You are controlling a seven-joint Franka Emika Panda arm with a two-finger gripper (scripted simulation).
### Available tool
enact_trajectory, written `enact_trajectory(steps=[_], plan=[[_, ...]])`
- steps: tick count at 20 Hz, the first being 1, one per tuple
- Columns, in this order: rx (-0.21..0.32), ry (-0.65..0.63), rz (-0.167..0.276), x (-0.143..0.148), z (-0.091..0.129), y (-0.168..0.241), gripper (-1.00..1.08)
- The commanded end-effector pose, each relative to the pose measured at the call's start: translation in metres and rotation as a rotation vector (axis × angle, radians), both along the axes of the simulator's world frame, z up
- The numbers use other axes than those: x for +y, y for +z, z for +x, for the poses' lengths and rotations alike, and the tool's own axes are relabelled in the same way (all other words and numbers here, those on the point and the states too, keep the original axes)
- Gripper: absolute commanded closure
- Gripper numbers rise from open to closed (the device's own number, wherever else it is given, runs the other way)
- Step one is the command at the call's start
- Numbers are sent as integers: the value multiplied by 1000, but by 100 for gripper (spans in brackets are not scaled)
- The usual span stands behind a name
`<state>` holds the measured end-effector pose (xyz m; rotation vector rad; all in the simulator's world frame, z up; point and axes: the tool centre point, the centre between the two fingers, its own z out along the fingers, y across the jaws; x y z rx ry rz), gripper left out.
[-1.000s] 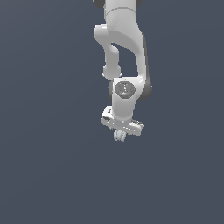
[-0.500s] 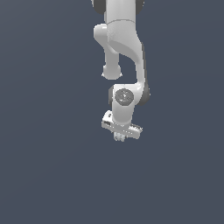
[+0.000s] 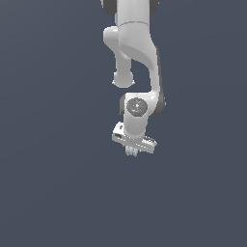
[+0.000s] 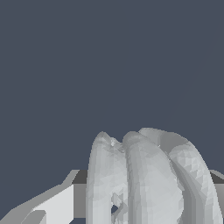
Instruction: Pick up the object and move it to a goal position.
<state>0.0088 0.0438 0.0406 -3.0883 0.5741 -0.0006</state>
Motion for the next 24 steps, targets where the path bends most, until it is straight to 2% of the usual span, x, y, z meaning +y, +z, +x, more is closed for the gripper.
enact_trajectory(steps=[1, 12, 18, 24], plan=[[0, 0, 0, 0, 0, 0, 108], [0, 0, 0, -21, -19, 18, 108], [0, 0, 0, -48, -45, 43, 108], [0, -1, 1, -86, -80, 78, 108]])
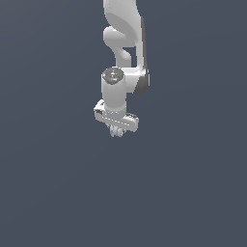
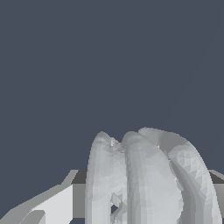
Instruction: Pick up the object and move it to a goal position.
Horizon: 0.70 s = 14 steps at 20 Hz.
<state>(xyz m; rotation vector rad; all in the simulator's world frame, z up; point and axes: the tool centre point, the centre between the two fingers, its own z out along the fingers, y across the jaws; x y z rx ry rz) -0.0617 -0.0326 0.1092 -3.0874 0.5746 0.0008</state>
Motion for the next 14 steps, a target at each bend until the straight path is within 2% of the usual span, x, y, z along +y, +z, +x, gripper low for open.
enact_trajectory(steps=[1, 8, 14], plan=[[-1, 0, 1, -17, -15, 15, 108], [-1, 0, 2, -60, -54, 55, 108], [0, 0, 1, -88, -77, 80, 108]])
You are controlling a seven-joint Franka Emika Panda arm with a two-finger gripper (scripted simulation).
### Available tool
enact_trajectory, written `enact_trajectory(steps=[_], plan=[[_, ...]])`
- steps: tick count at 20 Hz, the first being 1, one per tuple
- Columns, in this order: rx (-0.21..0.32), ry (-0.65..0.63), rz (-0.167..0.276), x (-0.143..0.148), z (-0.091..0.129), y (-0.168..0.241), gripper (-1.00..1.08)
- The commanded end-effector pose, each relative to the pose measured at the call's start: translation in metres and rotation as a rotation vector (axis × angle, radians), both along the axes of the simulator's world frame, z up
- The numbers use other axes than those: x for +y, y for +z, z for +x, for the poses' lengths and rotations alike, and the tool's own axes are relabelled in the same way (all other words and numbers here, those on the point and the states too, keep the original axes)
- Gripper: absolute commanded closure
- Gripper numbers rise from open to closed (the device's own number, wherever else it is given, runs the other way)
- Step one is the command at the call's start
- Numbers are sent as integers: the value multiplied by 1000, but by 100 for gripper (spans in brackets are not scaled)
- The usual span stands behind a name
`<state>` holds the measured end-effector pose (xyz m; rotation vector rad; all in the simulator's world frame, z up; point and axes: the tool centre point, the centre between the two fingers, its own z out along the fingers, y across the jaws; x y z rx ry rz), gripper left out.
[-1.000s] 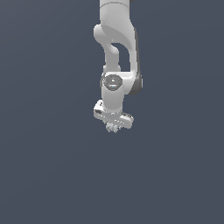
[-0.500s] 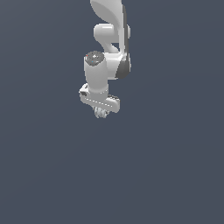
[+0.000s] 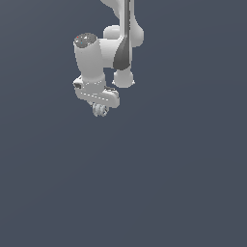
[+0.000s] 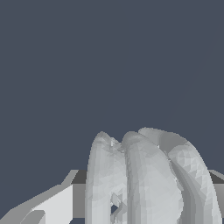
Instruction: Pick up the object and move it to a goal position.
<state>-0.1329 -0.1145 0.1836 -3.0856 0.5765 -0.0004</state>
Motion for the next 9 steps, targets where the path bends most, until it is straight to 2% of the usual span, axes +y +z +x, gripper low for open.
enact_trajectory(steps=[1, 9], plan=[[1, 1, 0, -9, -8, 9, 108], [1, 1, -1, -23, -18, 21, 108]])
